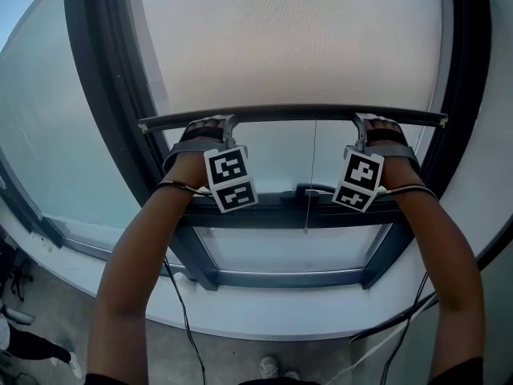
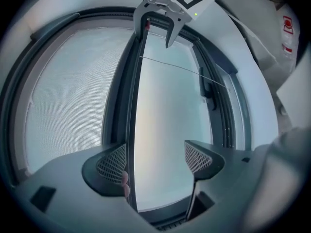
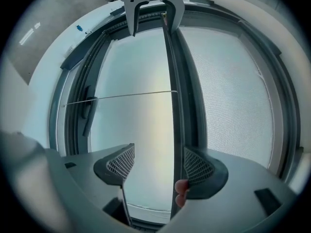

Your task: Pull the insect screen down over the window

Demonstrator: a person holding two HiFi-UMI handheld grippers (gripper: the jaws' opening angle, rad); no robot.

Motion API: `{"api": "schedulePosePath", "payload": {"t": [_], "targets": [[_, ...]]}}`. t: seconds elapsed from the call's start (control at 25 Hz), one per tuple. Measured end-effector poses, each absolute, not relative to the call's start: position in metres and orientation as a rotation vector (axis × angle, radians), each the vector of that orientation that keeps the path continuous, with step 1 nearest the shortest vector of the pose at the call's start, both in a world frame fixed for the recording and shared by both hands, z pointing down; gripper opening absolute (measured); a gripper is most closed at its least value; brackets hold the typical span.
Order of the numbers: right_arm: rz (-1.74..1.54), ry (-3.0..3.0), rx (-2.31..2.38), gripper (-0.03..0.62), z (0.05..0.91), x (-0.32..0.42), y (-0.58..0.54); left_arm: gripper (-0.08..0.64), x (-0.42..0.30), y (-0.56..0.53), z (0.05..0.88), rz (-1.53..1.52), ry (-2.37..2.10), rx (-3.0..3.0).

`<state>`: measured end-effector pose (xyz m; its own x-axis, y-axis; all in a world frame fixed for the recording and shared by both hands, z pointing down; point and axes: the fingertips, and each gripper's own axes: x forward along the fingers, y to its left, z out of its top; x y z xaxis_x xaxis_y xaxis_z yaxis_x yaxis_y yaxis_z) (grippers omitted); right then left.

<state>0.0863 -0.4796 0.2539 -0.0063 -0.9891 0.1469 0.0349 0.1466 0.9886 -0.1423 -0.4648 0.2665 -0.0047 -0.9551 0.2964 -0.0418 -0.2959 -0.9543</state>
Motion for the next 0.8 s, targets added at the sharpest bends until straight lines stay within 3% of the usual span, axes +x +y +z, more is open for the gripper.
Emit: {"api": "schedulePosePath", "payload": {"t": [0.8], "targets": [[-1.063,-1.279,1.007,0.299,0.318,0.088,-0.476,0.376,-0.140,-0.461,0.334,-1.484,1.073,-1.518]]}}
